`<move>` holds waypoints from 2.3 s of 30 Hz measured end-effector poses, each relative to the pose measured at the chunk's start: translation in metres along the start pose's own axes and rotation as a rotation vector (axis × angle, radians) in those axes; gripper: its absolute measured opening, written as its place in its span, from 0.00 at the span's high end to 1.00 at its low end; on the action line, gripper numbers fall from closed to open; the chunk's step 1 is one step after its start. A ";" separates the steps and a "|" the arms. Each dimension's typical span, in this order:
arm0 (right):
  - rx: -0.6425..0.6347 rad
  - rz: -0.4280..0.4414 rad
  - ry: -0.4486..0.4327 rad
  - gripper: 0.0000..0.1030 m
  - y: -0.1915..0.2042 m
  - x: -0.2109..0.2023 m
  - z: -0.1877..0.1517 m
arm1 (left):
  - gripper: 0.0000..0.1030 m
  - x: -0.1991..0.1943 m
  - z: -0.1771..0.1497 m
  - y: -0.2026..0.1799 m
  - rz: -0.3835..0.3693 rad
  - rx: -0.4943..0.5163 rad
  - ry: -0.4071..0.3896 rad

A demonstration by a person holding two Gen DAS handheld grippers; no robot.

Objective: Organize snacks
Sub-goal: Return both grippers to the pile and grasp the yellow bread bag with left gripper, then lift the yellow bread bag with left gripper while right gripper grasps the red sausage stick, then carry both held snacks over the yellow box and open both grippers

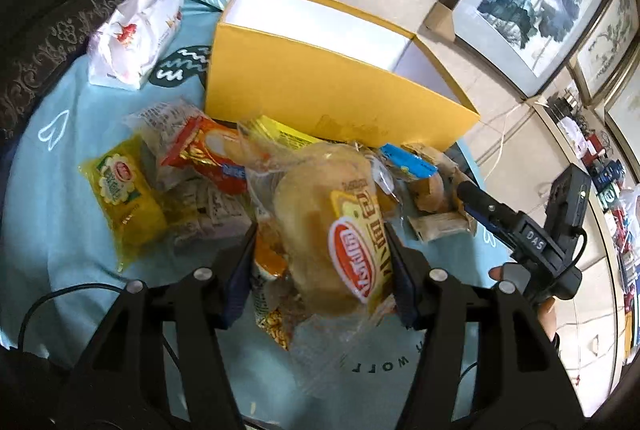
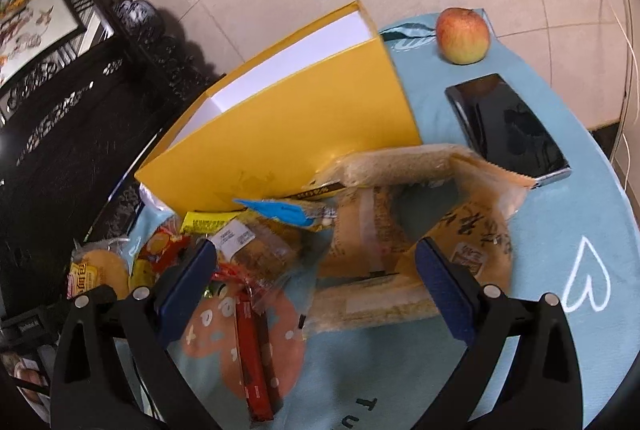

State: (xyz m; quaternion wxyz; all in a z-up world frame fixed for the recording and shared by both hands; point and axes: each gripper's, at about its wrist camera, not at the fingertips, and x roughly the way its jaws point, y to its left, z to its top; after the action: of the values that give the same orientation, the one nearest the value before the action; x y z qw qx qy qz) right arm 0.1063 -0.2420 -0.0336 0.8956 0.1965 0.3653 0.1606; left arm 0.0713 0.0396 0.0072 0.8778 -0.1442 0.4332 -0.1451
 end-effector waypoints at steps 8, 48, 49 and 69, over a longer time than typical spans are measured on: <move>-0.036 -0.008 0.008 0.03 0.006 0.002 -0.002 | 0.39 0.039 -0.011 -0.005 -0.012 0.005 0.108; -0.093 -0.017 0.002 0.03 0.016 -0.001 -0.006 | 0.44 0.018 -0.007 -0.030 0.096 0.127 -0.050; -0.091 -0.023 0.005 0.03 0.015 0.001 -0.006 | 0.44 0.017 -0.005 -0.027 0.089 0.113 -0.051; -0.575 -0.144 0.305 0.56 0.094 0.047 -0.073 | 0.44 0.031 -0.012 0.013 0.073 0.067 -0.004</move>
State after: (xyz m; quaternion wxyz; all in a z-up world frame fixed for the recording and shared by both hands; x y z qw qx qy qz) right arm 0.0721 -0.1222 -0.0651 0.8585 -0.1171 0.4477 0.2209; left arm 0.0815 0.0387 -0.0265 0.8876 -0.0989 0.4315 -0.1272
